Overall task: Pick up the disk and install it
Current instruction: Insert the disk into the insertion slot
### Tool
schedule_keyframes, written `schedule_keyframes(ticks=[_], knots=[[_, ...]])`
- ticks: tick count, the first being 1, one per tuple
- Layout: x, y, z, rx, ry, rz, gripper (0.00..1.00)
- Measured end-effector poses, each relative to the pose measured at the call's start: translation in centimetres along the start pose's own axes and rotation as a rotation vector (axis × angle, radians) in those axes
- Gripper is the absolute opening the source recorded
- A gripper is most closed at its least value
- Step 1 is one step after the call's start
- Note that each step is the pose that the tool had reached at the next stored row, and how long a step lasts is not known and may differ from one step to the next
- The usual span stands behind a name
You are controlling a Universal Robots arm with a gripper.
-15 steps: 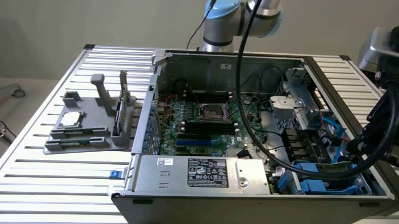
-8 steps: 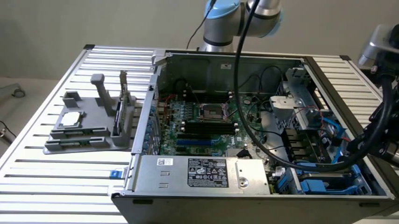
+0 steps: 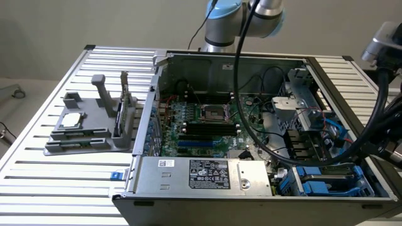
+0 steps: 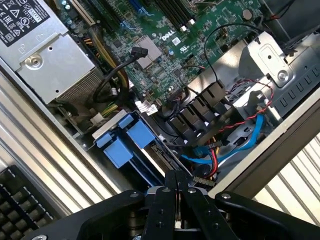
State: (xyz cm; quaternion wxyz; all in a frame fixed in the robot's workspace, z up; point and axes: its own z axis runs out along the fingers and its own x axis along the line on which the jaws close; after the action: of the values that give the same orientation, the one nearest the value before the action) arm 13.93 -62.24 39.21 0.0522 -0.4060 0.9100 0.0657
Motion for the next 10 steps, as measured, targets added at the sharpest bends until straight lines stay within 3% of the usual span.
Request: schedule_keyframes(ticks=[10], knots=[[0.01, -0.01, -0.01, 0.0083, 0.0195, 0.097, 0.14]])
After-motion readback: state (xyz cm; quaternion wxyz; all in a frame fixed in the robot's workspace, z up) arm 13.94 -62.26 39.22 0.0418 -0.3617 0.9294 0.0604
